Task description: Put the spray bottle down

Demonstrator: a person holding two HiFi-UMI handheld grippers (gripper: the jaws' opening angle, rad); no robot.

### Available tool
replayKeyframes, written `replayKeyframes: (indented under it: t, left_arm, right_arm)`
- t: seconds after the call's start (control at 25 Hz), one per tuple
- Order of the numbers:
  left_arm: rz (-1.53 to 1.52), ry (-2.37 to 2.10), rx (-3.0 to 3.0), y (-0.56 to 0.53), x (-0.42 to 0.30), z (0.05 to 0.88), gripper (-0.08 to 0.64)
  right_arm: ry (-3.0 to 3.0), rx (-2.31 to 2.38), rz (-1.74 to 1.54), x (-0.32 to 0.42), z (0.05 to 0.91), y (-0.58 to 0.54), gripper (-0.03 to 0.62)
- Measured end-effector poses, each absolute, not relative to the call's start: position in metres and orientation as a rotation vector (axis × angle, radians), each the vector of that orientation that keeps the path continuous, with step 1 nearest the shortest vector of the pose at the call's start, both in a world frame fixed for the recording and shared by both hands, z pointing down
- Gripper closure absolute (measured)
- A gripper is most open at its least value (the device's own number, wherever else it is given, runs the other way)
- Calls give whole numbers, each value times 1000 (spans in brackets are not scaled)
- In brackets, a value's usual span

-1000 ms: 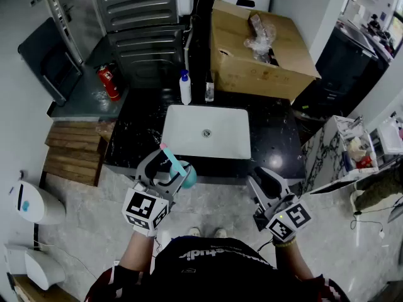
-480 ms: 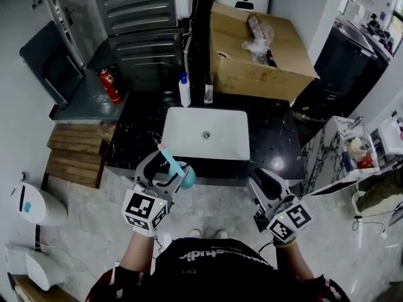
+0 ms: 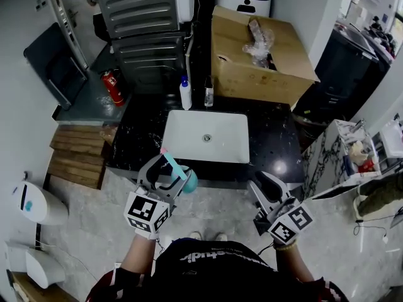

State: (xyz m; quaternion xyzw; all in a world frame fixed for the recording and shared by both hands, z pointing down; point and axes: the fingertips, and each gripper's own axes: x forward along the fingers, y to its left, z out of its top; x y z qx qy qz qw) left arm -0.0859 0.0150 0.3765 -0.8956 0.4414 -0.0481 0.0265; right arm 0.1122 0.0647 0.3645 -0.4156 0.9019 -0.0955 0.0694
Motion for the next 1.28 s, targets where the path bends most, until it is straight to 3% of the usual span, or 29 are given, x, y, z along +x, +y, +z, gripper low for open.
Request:
replayKeyframes:
  t: [0.8, 1.28]
  left_arm:
    - [-202, 1519, -2675, -9, -63, 378, 232]
    - [-186, 1492, -2698, -125, -93, 392, 233]
  right_arm:
    - [2743, -1139, -340, 161, 384, 43, 460]
    - [2757, -1193, -344, 130, 397, -60, 454]
